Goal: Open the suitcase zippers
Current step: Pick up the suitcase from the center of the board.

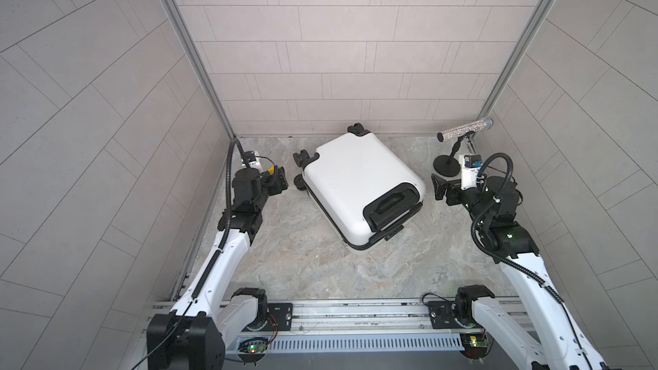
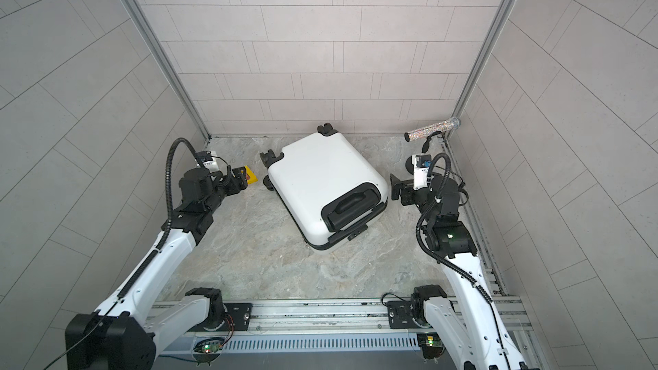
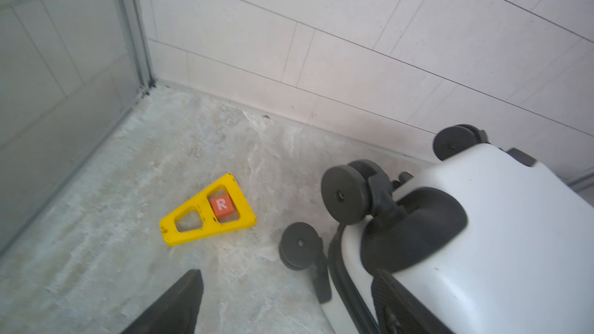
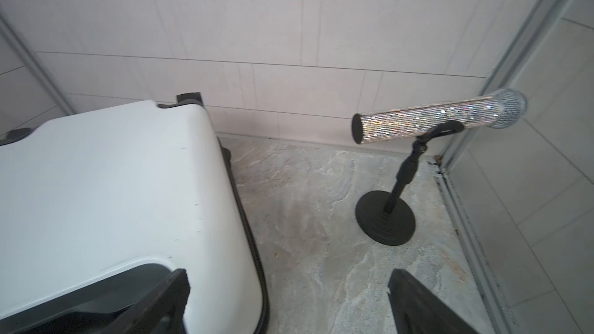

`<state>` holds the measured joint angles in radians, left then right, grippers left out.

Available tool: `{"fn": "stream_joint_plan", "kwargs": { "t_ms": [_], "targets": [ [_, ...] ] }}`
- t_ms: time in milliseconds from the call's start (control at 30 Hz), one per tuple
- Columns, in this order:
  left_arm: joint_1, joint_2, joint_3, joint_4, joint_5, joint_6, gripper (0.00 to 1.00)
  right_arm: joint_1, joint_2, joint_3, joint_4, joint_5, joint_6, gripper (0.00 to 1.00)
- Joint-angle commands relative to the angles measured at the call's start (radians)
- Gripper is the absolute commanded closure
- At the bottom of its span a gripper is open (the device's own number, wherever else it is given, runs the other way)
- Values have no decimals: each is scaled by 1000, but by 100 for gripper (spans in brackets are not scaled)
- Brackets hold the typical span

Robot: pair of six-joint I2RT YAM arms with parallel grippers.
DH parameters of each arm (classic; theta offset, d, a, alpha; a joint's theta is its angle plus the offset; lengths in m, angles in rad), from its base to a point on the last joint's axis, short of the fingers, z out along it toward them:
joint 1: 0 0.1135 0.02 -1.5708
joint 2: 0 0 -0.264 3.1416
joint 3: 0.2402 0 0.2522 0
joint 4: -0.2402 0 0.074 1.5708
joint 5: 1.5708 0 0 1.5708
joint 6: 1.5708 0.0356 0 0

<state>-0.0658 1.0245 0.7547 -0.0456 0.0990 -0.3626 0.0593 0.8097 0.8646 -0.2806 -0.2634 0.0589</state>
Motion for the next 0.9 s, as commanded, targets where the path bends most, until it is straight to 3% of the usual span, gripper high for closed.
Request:
{"fn": "stream_joint_plan", "kwargs": {
  "t_ms": [0, 133, 367, 600, 767, 867],
  "targets": [
    [-5, -21, 35, -174, 148, -137, 14, 68, 68, 139, -315, -112, -42, 0],
    [-5, -4, 34, -188, 250, -266, 16, 208, 158, 248, -398, -49, -55, 0],
    [-12, 82, 73, -160, 374, -357, 16, 288, 187, 192, -272, -120, 48, 0],
    [-38, 174, 78, -1, 445, -457, 17, 338, 198, 264, -392, -73, -135, 0],
    [-54, 262, 105, 41, 507, -484, 19, 441, 214, 320, -558, -24, -382, 1],
    [-57, 289, 117, 41, 501, -477, 20, 519, 230, 350, -639, 4, -532, 7]
  ]
}}
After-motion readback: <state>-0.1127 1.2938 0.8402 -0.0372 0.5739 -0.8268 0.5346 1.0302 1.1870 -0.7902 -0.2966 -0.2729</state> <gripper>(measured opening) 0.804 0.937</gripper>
